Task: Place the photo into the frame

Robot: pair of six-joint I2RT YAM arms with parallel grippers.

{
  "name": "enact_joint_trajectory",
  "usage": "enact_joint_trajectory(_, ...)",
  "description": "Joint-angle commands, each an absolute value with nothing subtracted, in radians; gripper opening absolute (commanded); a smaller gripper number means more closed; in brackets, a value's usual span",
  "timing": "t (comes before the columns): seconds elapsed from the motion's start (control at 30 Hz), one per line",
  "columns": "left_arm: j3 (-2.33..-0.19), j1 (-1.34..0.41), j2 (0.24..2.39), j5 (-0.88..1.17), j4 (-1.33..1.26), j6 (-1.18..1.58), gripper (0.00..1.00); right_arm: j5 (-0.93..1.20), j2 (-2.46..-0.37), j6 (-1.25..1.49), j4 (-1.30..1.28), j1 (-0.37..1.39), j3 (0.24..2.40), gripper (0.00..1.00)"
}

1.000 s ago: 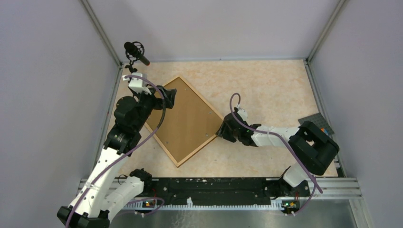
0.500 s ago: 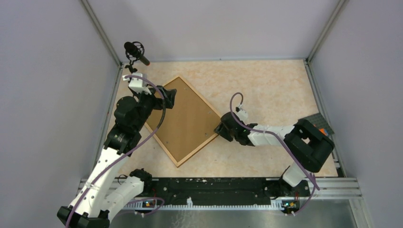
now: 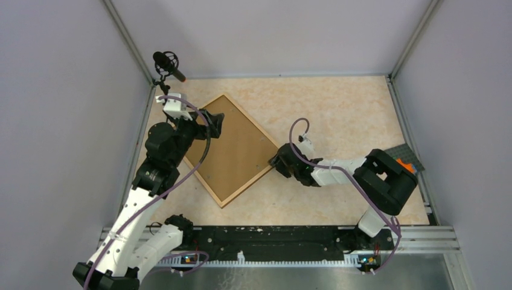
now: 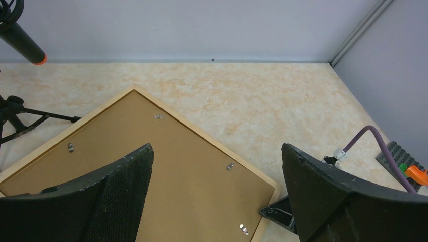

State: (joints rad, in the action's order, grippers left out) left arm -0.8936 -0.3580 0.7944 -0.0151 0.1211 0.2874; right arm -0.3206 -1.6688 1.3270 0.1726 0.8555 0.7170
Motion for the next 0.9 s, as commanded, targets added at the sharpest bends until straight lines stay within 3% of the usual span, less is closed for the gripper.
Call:
enact_joint_trajectory(0.0,-0.89,-0.353,0.79,-0.006,0.076,0.297,0.99,-0.324,-1.724,1.136,-0.222,0.855,0.688,0.45)
enact_joint_trajectory(0.53,-0.887,-0.351,0.787,-0.006,0.075,0.296,0.99,-0.392,-1.927,0.747,-0.525,0.842,0.908,0.4)
enact_joint_trajectory(0.73,-0.885,-0.351,0.784,-0.005,0.074,0.299,0.99,-0.396,-1.892,0.699,-0.493,0.771,0.801,0.39)
enact_joint_trajectory(0.87,-0.885,-0.351,0.786,-0.005,0.072,0.302,0.99,-0.325,-1.817,0.674,-0.441,0.687,0.721,0.32)
